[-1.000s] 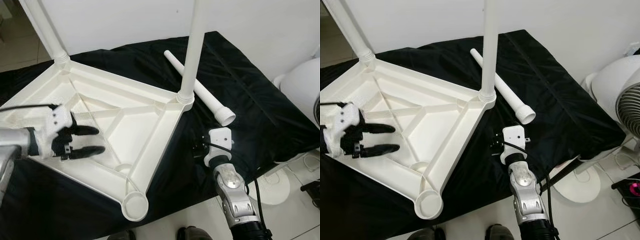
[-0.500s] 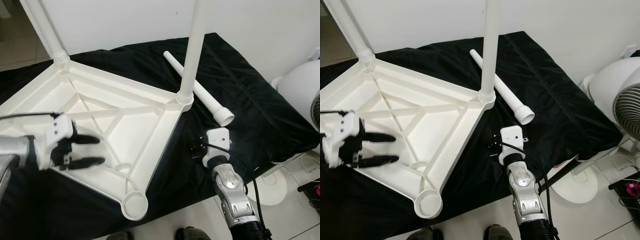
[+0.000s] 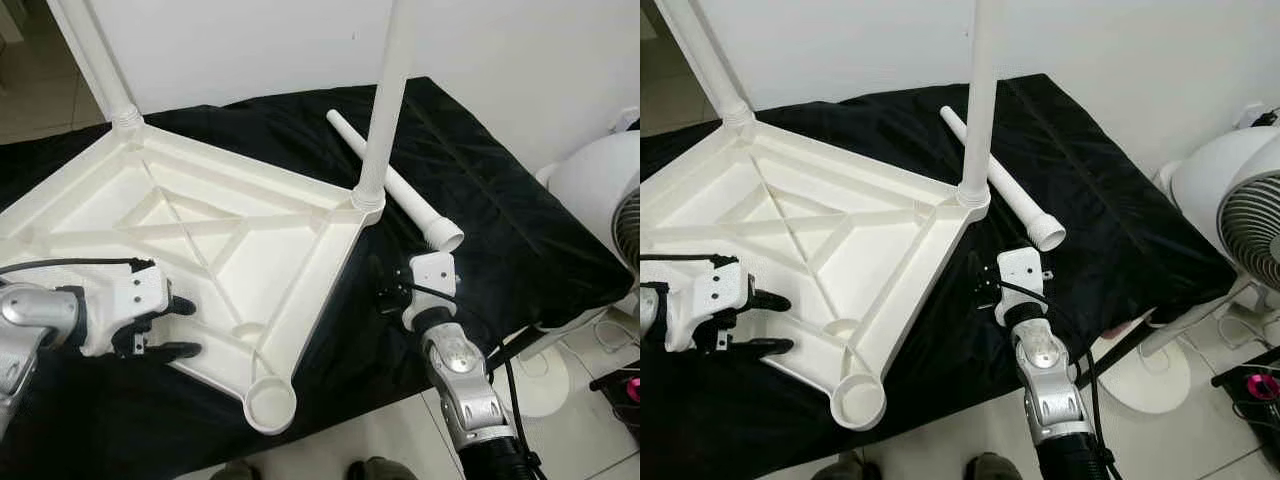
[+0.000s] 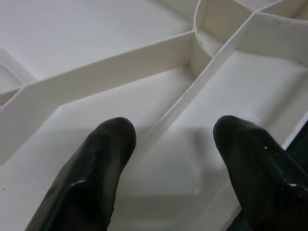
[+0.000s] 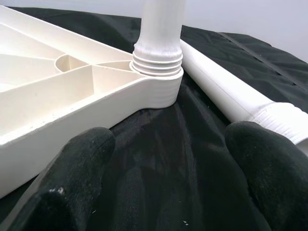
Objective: Building children table
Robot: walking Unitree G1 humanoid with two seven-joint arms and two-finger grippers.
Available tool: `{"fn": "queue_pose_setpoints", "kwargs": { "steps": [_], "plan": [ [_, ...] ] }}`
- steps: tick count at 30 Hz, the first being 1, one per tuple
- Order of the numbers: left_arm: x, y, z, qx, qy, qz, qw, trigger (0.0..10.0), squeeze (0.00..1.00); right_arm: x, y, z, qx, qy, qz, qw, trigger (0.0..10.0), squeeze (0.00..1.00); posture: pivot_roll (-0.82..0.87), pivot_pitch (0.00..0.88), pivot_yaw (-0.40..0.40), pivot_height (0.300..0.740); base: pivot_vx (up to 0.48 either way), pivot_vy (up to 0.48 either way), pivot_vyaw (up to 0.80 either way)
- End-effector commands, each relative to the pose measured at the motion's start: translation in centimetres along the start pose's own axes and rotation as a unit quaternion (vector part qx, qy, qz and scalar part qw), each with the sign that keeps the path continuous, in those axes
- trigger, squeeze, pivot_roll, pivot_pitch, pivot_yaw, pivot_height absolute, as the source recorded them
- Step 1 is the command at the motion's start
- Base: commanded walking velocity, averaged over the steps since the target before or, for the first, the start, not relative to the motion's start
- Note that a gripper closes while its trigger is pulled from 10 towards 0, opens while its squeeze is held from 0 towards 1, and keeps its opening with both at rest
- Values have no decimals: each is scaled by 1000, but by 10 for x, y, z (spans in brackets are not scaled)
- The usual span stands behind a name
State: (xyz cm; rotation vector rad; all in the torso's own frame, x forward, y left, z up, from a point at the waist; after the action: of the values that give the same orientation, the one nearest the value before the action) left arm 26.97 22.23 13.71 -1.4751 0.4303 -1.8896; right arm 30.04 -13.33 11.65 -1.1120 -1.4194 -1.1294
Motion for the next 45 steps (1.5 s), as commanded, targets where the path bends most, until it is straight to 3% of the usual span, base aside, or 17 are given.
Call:
{"fn": "queue_pose_setpoints", "kwargs": {
  "steps": [1, 4, 16, 20, 21, 22, 23, 35, 45],
  "plan": [
    [-10, 2, 10, 87, -9, 26, 996, 10000, 0, -4, -2, 0, 0, -1, 5, 1000, 10000, 0, -41, 44, 32, 740, 0, 0, 0],
    [-13, 7, 23, 128, -11, 41, 991, 10000, 0, -5, -3, 1, 0, 1, 7, 1000, 10000, 0, -42, 49, 35, 740, 0, 0, 0],
    [-28, 11, 32, 158, -17, 98, 982, 10000, 0, -5, -4, 0, -5, 1, 8, 1000, 10000, 0, -47, 65, 44, 740, 0, 0, 0],
    [-28, 11, 32, 156, -21, 97, 983, 10000, 0, -5, -4, -1, -6, 1, 8, 1000, 10000, 0, -47, 69, 46, 740, 0, 0, 0],
    [-28, 11, 32, 154, -23, 94, 983, 3569, 0, -5, -4, -1, -7, 0, 9, 1000, 10000, 0, -46, 75, 46, 740, 0, 0, 0],
    [-27, 10, 32, 153, -25, 92, 984, 2667, 0, -5, -4, -1, -8, 0, 9, 1000, 10000, 0, -45, 77, 45, 740, 0, 0, 0],
    [-27, 10, 32, 150, -27, 89, 984, 0, 0, -5, -3, -1, -8, 0, 8, 1000, 10000, 0, -42, 78, 45, 740, 0, 0, 0],
    [-21, 14, 22, 133, -35, 65, 988, 0, 0, -3, 0, -1, -7, -1, 6, 1000, 10000, 0, -40, 80, 45, 740, 0, 0, 0],
    [-8, 26, 13, 132, -28, 42, 990, 0, 0, -4, 1, 3, -2, 2, 7, 1000, 10000, 0, -37, 82, 38, 740, 0, 0, 0]
  ]
}}
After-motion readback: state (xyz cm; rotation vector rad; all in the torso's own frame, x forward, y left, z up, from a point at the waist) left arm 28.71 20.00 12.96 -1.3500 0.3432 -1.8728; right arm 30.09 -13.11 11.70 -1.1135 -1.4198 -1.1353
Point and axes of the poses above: a point about 5 cm out from each wrist's last joint towards the gripper, its own y axis pointing out of the wrist towards the gripper, its own x axis along the axis of the wrist's last joint, z = x × y, the point moved 2 cm from there along y, pointing out of the wrist towards the gripper, and after that the axes turned 4 degrees about y, right-handed, at the moved point
